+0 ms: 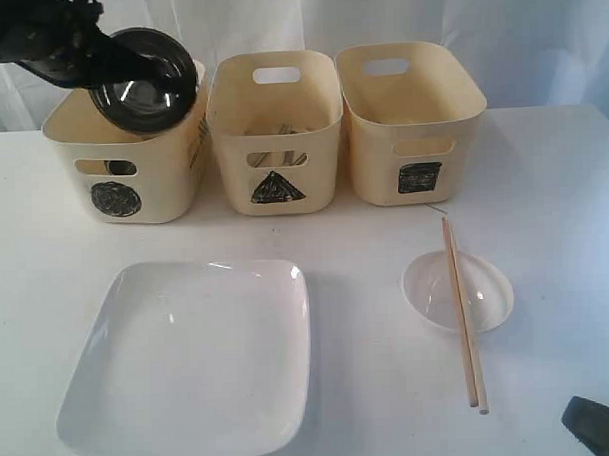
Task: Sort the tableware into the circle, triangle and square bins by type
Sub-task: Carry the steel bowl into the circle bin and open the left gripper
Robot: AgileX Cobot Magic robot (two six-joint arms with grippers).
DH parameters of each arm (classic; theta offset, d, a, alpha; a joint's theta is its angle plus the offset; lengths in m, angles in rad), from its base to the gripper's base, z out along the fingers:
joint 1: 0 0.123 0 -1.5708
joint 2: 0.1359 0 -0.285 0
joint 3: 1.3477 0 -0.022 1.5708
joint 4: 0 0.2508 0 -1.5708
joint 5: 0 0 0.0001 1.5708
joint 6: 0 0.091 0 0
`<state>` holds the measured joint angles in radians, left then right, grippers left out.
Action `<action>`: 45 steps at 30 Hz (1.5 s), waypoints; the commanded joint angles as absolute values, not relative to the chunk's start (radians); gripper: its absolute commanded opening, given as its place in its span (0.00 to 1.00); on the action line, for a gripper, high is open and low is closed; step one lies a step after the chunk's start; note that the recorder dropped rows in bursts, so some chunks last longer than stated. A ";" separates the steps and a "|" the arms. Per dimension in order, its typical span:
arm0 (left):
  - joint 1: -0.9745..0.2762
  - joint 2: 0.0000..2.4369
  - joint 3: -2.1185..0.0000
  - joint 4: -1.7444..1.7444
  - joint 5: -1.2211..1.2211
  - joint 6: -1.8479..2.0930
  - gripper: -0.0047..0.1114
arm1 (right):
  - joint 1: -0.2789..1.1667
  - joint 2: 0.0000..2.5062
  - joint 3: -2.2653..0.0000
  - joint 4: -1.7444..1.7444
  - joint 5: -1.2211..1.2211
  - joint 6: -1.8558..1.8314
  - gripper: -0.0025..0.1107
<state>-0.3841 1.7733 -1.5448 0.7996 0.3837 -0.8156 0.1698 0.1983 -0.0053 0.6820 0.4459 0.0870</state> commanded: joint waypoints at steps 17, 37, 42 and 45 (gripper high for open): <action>-0.229 1.829 -1.546 0.792 0.130 -0.924 0.04 | 0.173 0.192 0.000 0.677 0.441 0.088 0.02; -0.229 1.915 -1.546 0.794 0.088 -0.944 0.04 | 0.173 0.192 0.000 0.677 0.441 0.088 0.02; -0.229 1.915 -1.546 0.801 0.154 -0.942 0.04 | 0.173 0.192 0.000 0.677 0.441 0.088 0.02; -0.229 1.915 -1.546 0.801 0.156 -0.918 0.04 | 0.173 0.192 0.000 0.677 0.441 0.088 0.02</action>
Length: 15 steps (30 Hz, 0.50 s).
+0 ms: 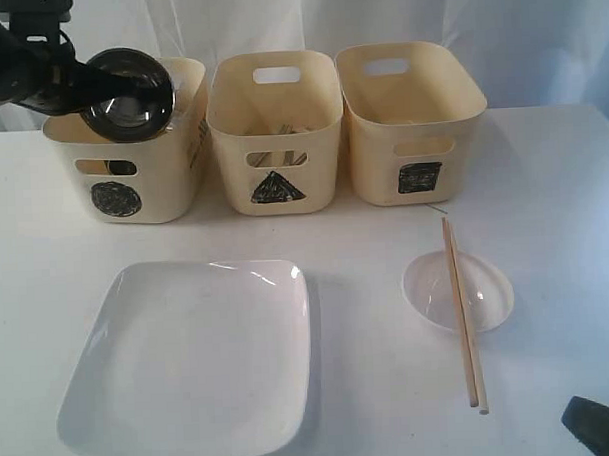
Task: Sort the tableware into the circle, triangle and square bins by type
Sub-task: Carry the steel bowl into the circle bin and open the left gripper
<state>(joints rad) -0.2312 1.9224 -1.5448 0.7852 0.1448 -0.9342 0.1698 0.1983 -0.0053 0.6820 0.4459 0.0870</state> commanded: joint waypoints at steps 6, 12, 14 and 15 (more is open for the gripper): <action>-0.229 1.915 -1.546 0.801 0.142 -0.909 0.30 | 0.173 0.192 0.000 0.677 0.441 0.088 0.02; -0.229 1.915 -1.546 0.801 0.142 -0.909 0.55 | 0.173 0.192 0.000 0.677 0.441 0.088 0.02; -0.229 1.915 -1.546 0.801 0.132 -0.909 0.55 | 0.173 0.192 0.000 0.677 0.441 0.088 0.02; -0.229 1.915 -1.546 0.801 0.120 -0.909 0.55 | 0.173 0.192 0.000 0.677 0.441 0.088 0.02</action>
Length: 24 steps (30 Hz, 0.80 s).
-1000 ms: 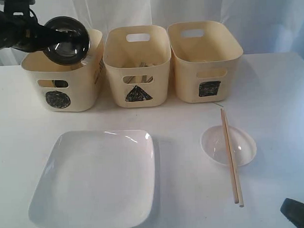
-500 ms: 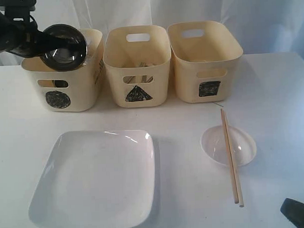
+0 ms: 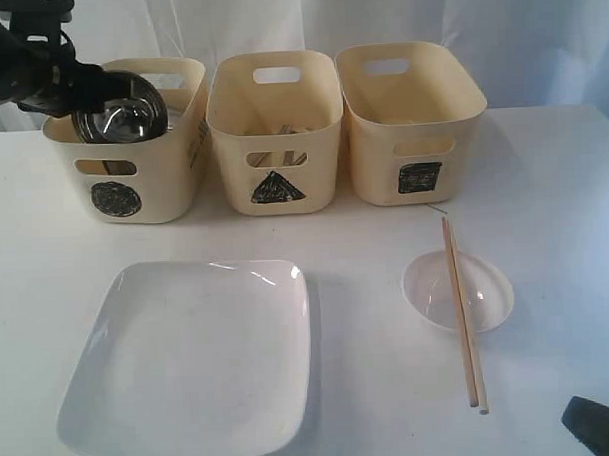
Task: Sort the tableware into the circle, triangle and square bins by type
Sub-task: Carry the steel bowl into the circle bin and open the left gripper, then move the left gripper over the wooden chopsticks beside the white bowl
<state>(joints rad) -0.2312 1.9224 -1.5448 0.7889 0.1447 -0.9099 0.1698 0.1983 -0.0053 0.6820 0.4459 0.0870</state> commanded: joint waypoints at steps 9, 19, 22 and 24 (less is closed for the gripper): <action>-0.229 1.845 -1.548 0.801 0.000 -0.909 0.55 | 0.173 0.192 0.000 0.677 0.441 0.088 0.02; -0.375 1.838 -1.548 0.801 0.000 -0.919 0.55 | 0.173 0.192 0.000 0.677 0.441 0.088 0.02; -0.429 1.838 -1.548 0.801 0.006 -0.919 0.55 | 0.173 0.192 0.000 0.677 0.441 0.088 0.02; -0.468 1.838 -1.548 0.801 0.024 -0.913 0.55 | 0.173 0.192 0.000 0.677 0.441 0.088 0.02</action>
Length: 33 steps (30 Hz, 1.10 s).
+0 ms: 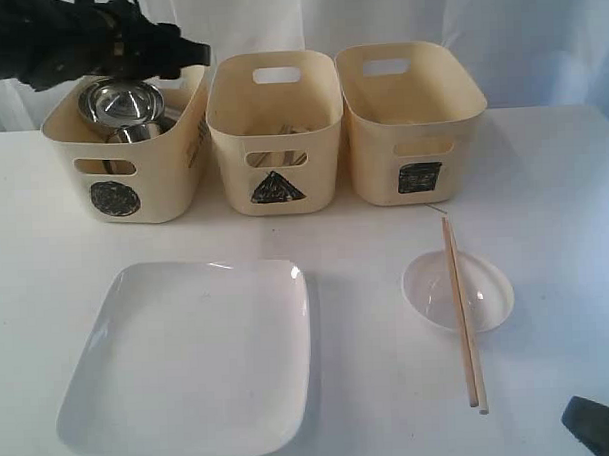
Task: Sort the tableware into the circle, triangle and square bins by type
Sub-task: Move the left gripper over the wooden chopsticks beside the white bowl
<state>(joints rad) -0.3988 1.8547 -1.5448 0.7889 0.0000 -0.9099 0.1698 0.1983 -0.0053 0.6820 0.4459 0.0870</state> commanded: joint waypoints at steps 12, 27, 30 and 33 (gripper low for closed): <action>-0.638 1.840 -1.546 0.692 0.224 -0.877 0.55 | 0.173 0.192 0.000 0.677 0.441 0.088 0.02; -0.761 1.840 -1.546 0.105 0.353 -0.395 0.55 | 0.173 0.192 0.000 0.677 0.441 0.088 0.02; -0.782 1.840 -1.546 -0.007 0.390 -0.282 0.55 | 0.173 0.192 0.000 0.677 0.441 0.088 0.02; -0.796 1.840 -1.546 -0.150 0.423 -0.147 0.55 | 0.173 0.192 0.000 0.677 0.441 0.088 0.02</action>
